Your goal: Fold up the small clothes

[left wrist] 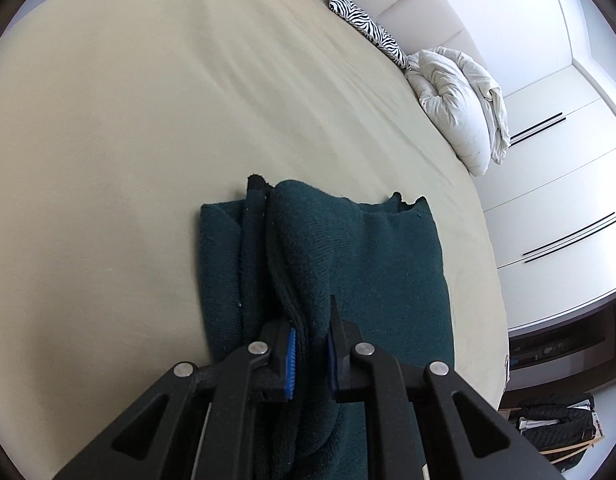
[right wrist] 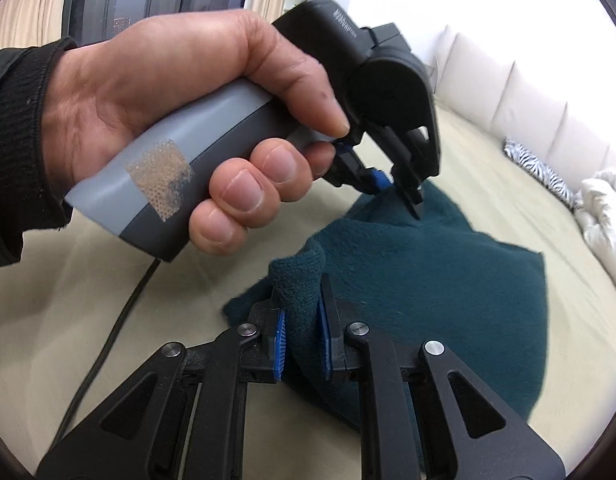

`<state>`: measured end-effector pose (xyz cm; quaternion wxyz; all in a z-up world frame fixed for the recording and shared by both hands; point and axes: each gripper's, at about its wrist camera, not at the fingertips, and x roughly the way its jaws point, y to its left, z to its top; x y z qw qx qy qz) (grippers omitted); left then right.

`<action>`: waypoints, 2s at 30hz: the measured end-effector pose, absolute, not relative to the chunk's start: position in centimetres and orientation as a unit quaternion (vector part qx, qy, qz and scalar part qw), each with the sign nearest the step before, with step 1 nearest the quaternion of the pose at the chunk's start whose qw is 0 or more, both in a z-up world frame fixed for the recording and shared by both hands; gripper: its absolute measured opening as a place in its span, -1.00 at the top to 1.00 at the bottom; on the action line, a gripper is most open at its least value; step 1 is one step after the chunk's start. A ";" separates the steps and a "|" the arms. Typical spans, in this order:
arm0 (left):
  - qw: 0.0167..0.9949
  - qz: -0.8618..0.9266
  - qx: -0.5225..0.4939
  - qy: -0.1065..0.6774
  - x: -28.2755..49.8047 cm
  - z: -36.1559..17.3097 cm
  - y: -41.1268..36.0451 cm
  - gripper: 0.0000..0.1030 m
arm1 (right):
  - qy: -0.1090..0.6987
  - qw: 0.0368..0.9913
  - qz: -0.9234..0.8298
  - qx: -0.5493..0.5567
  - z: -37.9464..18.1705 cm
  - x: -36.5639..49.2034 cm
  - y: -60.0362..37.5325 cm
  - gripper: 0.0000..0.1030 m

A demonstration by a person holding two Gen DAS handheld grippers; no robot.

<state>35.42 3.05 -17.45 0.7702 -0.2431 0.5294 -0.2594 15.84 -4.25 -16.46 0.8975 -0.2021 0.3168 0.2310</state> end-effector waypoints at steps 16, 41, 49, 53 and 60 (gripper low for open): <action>0.774 -0.240 -0.267 0.522 34.2 -19.1 4.6 0.75 | 0.335 0.900 0.233 -0.152 -16.7 18.9 -3.8 0.74; 0.859 -0.163 -0.088 0.478 28.9 -16.1 -3.8 0.40 | 0.331 0.843 0.238 0.352 -10.8 18.5 -31.7 -0.42; 0.867 -0.164 -0.115 0.456 28.6 -18.0 -0.8 0.84 | 0.365 0.788 0.272 0.415 -13.8 28.1 -32.3 -0.42; 0.870 -0.163 -0.139 0.444 27.9 -18.9 -0.1 0.84 | 0.393 0.758 0.274 0.444 -16.5 34.4 -31.4 -0.42; 0.866 -0.173 -0.157 0.441 28.0 -19.6 0.3 0.83 | 0.427 0.753 0.210 0.454 -21.6 41.8 -32.9 -0.36</action>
